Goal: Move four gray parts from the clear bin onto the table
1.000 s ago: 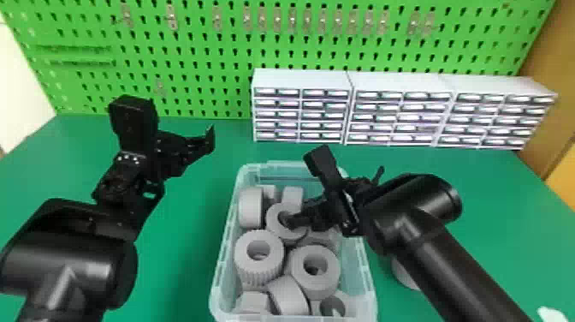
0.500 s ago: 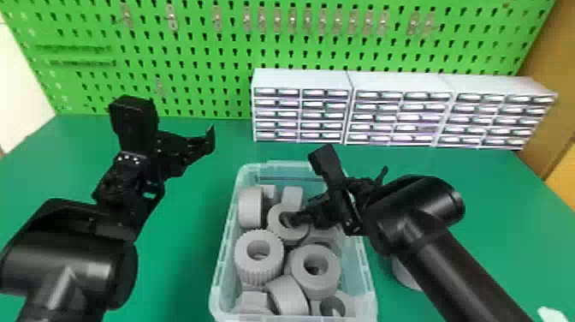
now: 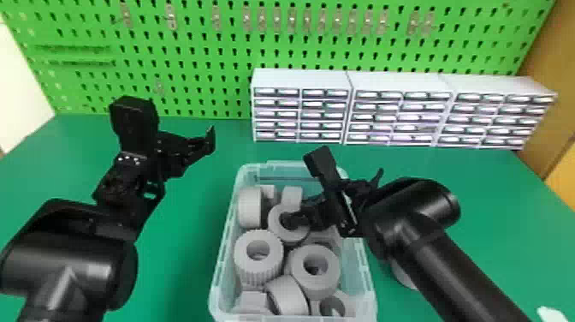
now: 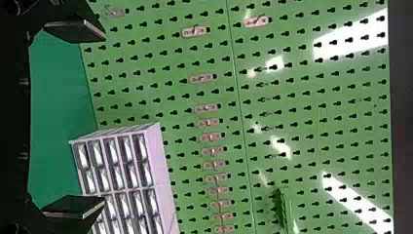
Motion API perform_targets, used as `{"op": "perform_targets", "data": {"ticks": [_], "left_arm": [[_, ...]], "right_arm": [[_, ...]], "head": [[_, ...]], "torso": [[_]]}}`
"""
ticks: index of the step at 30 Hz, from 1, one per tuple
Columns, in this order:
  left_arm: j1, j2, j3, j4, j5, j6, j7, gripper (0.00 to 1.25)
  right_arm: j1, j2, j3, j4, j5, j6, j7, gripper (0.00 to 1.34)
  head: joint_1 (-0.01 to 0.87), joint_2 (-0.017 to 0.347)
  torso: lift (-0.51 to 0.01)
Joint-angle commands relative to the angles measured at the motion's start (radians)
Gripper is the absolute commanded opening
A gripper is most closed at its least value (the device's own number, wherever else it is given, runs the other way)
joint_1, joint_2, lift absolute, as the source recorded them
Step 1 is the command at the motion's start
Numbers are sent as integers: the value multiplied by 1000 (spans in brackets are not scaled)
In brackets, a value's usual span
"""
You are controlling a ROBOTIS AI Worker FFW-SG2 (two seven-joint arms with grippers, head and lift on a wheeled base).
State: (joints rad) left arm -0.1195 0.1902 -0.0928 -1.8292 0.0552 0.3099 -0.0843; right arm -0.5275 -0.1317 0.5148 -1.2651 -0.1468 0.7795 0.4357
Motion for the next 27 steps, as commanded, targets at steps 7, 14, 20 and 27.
{"op": "perform_targets", "data": {"ticks": [7, 14, 20, 27], "left_arm": [[1, 0, 1, -1, 0, 0, -2, 1143], [1, 0, 2, 1, 0, 0, -2, 1143], [1, 0, 2, -1, 0, 0, -2, 1143], [1, 0, 2, 1, 0, 0, -2, 1143]], "right_arm": [[-2, 1, 34, 20, -47, -9, 1, 818], [0, 1, 45, 20, -47, -9, 1, 818], [0, -2, 41, 21, -45, -9, 1, 818], [-2, -2, 42, 20, -27, -5, 3, 650]], "head": [[678, 34], [678, 34], [678, 34], [678, 34]], "torso": [[-50], [-50], [-50], [-50]]}}
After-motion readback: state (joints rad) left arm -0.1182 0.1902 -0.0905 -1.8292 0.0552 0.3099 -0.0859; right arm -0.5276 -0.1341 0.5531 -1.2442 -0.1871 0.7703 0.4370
